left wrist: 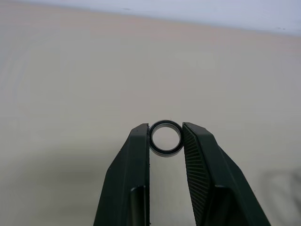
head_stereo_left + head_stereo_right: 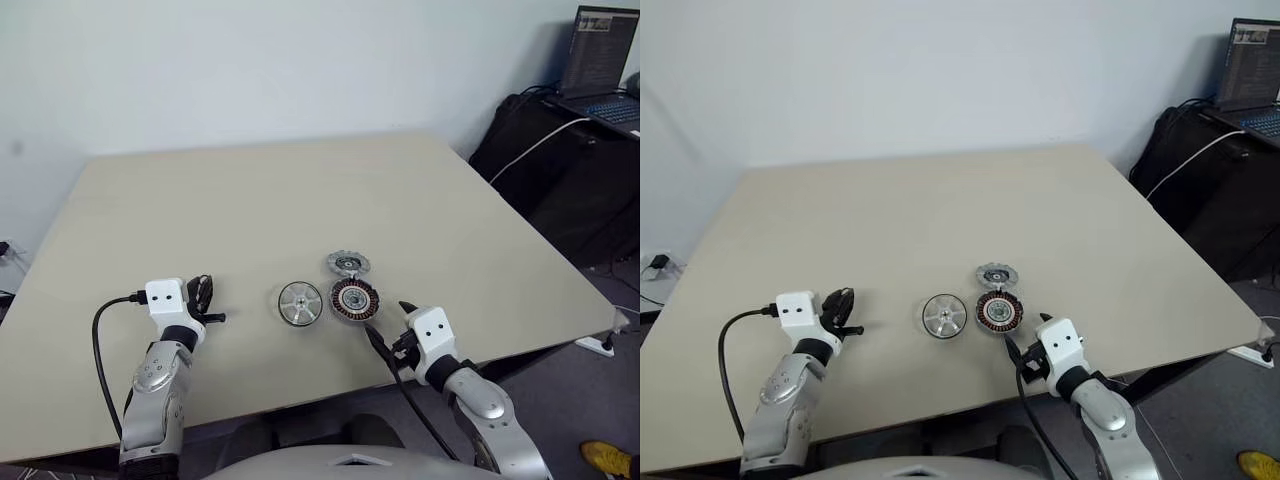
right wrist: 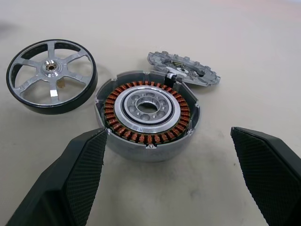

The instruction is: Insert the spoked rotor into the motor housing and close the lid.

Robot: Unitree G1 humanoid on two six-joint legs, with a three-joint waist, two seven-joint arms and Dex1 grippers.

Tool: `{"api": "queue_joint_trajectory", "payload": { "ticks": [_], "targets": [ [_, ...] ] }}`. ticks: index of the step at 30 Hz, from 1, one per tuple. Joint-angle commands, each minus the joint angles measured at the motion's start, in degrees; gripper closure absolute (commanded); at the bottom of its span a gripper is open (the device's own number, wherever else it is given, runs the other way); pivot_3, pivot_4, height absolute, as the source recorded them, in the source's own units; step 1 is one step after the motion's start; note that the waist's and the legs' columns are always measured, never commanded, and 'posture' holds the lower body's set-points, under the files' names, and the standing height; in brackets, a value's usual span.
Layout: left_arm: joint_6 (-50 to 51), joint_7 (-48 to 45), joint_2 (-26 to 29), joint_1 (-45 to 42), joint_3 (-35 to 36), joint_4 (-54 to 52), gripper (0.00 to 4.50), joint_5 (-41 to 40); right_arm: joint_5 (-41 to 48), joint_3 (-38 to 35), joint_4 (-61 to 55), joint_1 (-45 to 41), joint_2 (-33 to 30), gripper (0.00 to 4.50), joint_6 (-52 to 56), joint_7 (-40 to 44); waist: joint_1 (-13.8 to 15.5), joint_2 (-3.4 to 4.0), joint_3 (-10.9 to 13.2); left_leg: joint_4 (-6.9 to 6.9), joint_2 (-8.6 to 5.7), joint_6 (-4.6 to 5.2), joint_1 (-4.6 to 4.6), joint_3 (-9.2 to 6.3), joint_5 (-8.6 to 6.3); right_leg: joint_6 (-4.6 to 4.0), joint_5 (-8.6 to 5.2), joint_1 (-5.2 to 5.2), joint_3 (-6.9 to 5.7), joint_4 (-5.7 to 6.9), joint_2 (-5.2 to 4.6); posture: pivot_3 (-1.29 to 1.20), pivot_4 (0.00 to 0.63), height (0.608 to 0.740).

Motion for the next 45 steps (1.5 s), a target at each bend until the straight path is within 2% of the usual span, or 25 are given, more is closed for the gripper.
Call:
{"api": "queue_joint_trajectory", "payload": {
  "ticks": [1, 9, 18, 24, 32, 45],
  "targets": [
    [-0.3, -5.3, 1.3, -1.5, -4.8, -1.8, 3.83, -0.4, 0.0, -0.3, -1.3, -0.5, 0.3, 0.0, -0.9, -0.4, 0.0, -0.01, 0.0, 0.01, 0.01, 0.0, 0.0, -0.03, 0.0, 0.03, -0.02, 0.01, -0.04, 0.0, 0.0, 0.0, 0.0, 0.74],
    [-0.7, -10.2, 0.4, -9.5, -14.2, 1.9, 3.83, 1.6, -0.1, 0.0, -1.0, -0.5, 0.4, 0.0, -0.8, -0.4, 0.0, 0.04, 0.0, 0.04, 0.0, -0.03, 0.01, -0.15, 0.02, -0.01, 0.0, 0.09, -0.15, 0.01, 0.01, 0.0, 0.0, 0.74],
    [-0.2, -14.8, -2.6, -22.9, -25.2, 14.8, 3.83, 6.9, -0.3, -0.1, -1.1, -0.1, 0.6, 0.0, -1.0, -0.8, 0.1, 0.05, 0.0, 0.11, -0.36, 0.0, -0.01, -0.32, 0.04, -0.01, 0.0, 0.2, -0.21, -0.03, 0.03, 0.0, 0.0, 0.74],
    [0.0, -16.8, -5.0, -28.9, -29.9, 22.8, 3.83, 9.9, -0.4, -0.4, -2.0, 0.9, 1.0, 0.0, -1.2, -1.8, 0.1, 0.03, 0.0, 0.13, -0.41, 0.01, -0.04, -0.42, 0.04, 0.0, -0.02, 0.21, -0.21, -0.04, 0.04, 0.0, 0.0, 0.74],
    [-0.3, -17.9, -5.9, -31.3, -32.5, 28.1, 3.83, 12.8, -0.5, -0.4, -2.6, 1.8, 1.6, 0.0, -1.3, -2.8, 0.1, 0.02, 0.0, 0.14, -0.39, 0.02, -0.09, -0.49, 0.04, 0.06, -0.05, 0.17, -0.22, -0.04, 0.03, 0.0, 0.0, 0.74],
    [-0.1, -19.4, -6.8, -30.8, -33.7, 29.4, 3.83, 14.5, -0.6, -0.4, -2.6, 1.6, 1.8, 0.0, -1.3, -3.0, 0.2, 0.02, 0.0, 0.14, -0.15, 0.03, -0.13, -0.51, 0.03, 0.05, -0.05, 0.14, -0.22, -0.04, 0.01, 0.0, 0.0, 0.74]
  ]
}}
